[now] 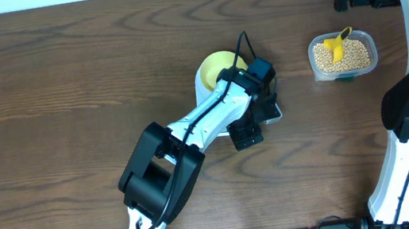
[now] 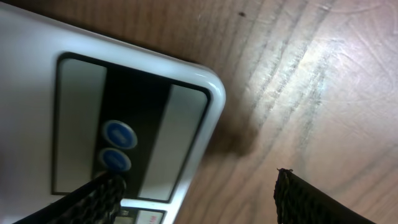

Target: Scoop item into bowl and weigh 50g on scale

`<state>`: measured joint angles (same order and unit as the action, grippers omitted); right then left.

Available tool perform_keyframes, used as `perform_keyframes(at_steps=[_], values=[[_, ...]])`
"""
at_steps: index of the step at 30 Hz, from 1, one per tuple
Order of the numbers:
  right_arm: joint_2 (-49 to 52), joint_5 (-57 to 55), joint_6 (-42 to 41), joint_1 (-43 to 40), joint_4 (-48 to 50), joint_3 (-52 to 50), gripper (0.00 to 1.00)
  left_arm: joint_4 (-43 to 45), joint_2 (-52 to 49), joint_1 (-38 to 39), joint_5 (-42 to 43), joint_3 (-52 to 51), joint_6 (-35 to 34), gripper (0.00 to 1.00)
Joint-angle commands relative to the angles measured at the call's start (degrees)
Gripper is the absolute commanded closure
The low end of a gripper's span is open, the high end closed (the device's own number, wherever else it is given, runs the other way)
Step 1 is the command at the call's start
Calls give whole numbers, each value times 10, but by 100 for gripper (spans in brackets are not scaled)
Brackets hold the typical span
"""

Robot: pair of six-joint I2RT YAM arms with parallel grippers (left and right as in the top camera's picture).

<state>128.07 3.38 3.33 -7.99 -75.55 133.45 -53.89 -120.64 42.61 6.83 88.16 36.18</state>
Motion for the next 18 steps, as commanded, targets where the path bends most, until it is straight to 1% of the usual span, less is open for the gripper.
perform_keyframes(at_steps=[1,11,16,18], values=[[2,0,-7,2,0,2,1,16,-64,-13,-26,-17,2,20],[2,0,-7,2,0,2,1,20,-41,-15,-25,-16,-16,20],[2,0,-7,2,0,2,1,23,19,-12,40,-16,-44,19],[2,0,-7,2,0,2,1,21,52,-10,47,-16,-74,20]])
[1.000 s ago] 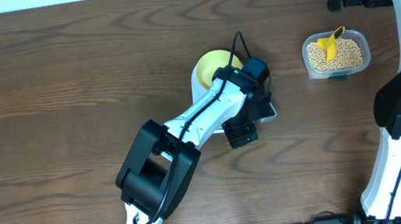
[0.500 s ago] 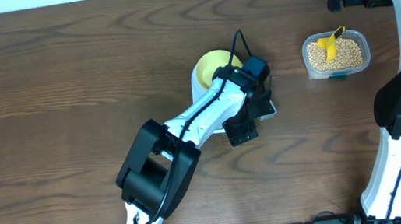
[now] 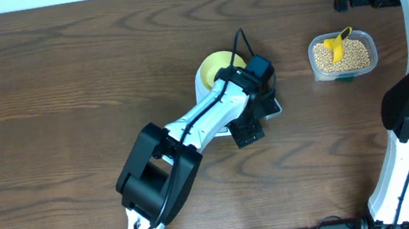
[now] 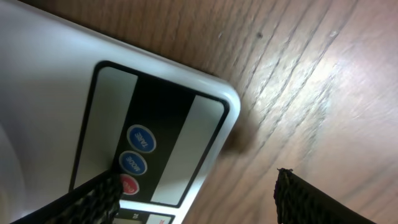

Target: Scoop item into bowl and weigh 50g on scale

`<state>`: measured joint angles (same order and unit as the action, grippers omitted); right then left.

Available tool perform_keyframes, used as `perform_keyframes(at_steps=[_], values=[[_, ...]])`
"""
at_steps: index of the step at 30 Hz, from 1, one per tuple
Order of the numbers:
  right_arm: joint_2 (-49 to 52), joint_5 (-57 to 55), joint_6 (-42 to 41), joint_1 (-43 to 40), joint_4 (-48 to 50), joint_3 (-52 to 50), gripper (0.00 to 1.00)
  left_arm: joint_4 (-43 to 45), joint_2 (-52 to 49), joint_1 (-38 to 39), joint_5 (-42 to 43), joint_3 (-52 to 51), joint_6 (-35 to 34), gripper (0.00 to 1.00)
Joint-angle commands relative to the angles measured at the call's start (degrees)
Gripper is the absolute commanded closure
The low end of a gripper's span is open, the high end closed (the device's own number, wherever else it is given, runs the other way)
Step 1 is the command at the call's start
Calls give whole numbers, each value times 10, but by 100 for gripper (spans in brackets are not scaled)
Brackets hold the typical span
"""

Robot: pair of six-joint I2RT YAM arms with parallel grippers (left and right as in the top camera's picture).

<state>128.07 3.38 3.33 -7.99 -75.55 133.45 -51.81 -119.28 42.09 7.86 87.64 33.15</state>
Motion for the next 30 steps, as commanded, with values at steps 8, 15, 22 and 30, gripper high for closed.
perform_keyframes(at_steps=[8,15,22,30], values=[[2,0,-7,2,0,2,1,-63,188,-15,37,-11,-197,19],[2,0,-7,2,0,2,1,-120,205,-51,37,-29,-309,19],[2,0,-7,2,0,2,1,-20,205,-88,37,-118,-411,17],[2,0,-7,2,0,2,1,74,203,-142,30,-160,-418,13]])
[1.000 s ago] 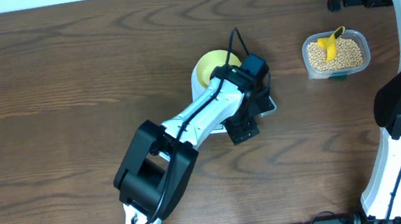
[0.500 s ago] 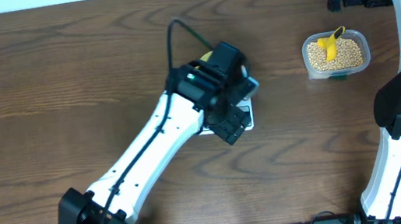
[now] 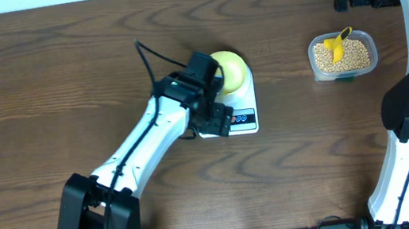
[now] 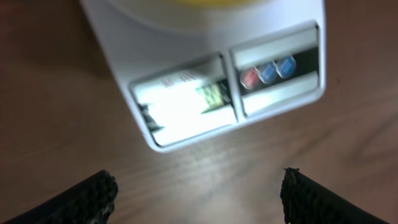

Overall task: Scoop item into bowl and weigh 50g on scale
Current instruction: 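Raise the left gripper and move it in front of the scale display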

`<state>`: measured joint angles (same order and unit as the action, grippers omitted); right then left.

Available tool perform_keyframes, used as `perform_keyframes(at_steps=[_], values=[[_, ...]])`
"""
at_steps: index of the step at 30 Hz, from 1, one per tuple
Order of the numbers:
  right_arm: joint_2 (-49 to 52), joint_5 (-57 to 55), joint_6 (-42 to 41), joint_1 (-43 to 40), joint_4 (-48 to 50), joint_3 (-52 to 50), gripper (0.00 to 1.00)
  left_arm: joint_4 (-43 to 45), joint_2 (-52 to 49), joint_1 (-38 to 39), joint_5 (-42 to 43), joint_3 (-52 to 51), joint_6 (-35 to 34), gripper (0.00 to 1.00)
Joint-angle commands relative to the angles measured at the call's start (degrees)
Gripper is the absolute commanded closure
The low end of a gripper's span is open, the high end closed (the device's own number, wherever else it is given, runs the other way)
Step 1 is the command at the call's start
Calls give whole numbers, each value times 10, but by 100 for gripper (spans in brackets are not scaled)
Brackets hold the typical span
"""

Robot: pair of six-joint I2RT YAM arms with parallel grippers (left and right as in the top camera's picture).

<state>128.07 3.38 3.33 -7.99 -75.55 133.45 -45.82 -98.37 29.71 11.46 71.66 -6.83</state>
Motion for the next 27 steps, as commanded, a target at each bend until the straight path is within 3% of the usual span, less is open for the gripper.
perform_keyframes(at_steps=[1,27], values=[[2,0,-7,2,0,2,1,21,-7,-24,-12,0,-19,13],[2,0,-7,2,0,2,1,61,-53,-72,-36,0,-45,11]])
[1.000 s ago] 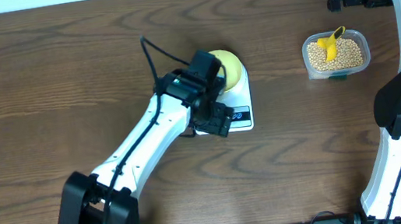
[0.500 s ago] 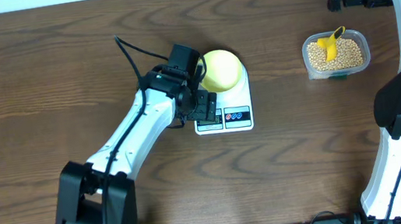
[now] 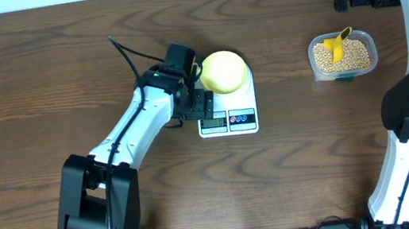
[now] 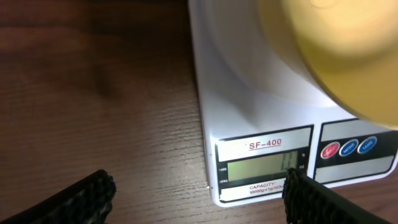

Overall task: Scoop item into bowl and weigh 50g on scale
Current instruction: 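Raise the left gripper and move it in front of the scale display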

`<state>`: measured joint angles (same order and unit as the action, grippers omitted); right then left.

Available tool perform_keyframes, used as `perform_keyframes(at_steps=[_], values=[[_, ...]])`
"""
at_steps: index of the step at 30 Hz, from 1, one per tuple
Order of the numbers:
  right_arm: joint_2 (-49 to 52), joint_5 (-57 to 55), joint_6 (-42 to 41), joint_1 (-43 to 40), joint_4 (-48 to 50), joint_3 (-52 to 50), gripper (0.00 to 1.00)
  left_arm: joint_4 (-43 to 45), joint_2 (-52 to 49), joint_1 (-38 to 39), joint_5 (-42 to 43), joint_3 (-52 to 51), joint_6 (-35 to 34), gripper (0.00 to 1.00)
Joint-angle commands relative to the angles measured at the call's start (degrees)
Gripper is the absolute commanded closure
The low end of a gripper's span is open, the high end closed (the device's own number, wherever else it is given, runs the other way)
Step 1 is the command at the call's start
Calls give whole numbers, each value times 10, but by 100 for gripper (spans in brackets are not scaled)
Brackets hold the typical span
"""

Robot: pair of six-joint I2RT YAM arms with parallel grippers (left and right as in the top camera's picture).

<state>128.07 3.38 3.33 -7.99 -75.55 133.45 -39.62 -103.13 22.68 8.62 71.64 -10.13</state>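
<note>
A white kitchen scale [image 3: 229,115] lies mid-table with a yellow bowl [image 3: 222,70] on its platform. In the left wrist view the scale [image 4: 249,118] shows its lit display [image 4: 258,169] and coloured buttons [image 4: 348,148], with the bowl [image 4: 329,50] at the top right. My left gripper [image 3: 196,103] stands open just left of the scale, one fingertip [image 4: 311,199] in front of the display's right end, the other over bare wood; nothing is held. A clear tub of beans [image 3: 343,55] with a yellow scoop [image 3: 335,44] sits at the right. My right gripper does not show.
The right arm runs along the table's right edge, up to the far corner. A dark rail borders the near edge. Brown wood surrounds the scale.
My left gripper has shifted from the scale's front left corner to its left side, nearer the bowl. The display now faces the wrist camera closer and upright. Scale, bowl and tub have stayed put.
At first my left gripper hung open over the scale's button panel, the arm lying across the scale. By 0.9 s ago it had drawn back to the front left corner and the display was lit. Now it stands open by the scale's left side.
</note>
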Motion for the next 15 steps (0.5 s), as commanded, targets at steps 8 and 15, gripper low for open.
perform_keyframes(at_steps=[8,15], values=[[2,0,-7,2,0,2,1,-2,-5,-2,-7,0,-12,11],[2,0,-7,2,0,2,1,-56,2,-5,35,7,75,7]])
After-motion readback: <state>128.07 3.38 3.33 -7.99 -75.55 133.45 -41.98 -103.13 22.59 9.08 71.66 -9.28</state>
